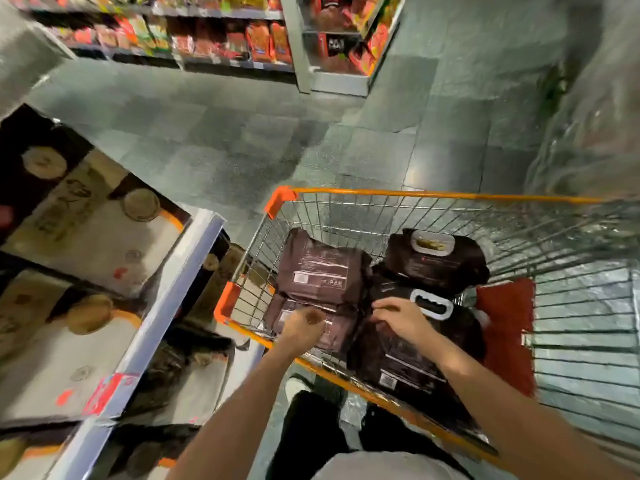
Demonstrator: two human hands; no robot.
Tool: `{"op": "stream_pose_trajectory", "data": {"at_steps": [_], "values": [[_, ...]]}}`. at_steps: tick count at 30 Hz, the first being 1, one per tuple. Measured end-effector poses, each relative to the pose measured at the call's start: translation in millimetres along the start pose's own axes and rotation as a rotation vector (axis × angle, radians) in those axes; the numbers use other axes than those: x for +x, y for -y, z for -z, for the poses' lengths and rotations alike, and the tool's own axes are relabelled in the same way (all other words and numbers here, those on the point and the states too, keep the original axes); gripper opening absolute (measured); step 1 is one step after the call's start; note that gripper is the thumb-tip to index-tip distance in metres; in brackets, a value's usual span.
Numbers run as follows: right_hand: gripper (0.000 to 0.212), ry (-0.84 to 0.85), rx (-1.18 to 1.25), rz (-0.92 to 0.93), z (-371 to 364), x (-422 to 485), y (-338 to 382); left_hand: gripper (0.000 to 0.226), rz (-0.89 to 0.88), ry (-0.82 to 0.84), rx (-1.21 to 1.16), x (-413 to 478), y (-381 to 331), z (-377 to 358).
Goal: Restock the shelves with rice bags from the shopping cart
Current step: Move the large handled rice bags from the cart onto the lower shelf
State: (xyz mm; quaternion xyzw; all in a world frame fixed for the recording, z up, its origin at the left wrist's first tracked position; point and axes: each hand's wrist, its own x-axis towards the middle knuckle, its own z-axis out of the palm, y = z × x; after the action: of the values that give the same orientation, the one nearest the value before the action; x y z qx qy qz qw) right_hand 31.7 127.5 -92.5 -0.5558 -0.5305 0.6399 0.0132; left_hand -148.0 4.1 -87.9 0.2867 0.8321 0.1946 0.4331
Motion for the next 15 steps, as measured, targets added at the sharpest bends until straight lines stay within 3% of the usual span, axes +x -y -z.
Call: {"op": "stream_pose_trajectory", "data": {"at_steps": [7,13,15], "values": [[0.013,-0.019,0.109,-0.106,-15.6,22.3,-3.3,0.011,0.100,0.085,0.045,43.0,13.2,23.1],[0.012,-0.127,0.138,-0.181,-44.1,66.6,-4.3,0.032,0.083,0.025,0.021,101.0,20.2,48.4],[0.027,-0.185,0.093,-0.202,-52.3,85.7,-4.8,0.030,0.076,0.040,-0.041,131.0,25.0,52.8]]}}
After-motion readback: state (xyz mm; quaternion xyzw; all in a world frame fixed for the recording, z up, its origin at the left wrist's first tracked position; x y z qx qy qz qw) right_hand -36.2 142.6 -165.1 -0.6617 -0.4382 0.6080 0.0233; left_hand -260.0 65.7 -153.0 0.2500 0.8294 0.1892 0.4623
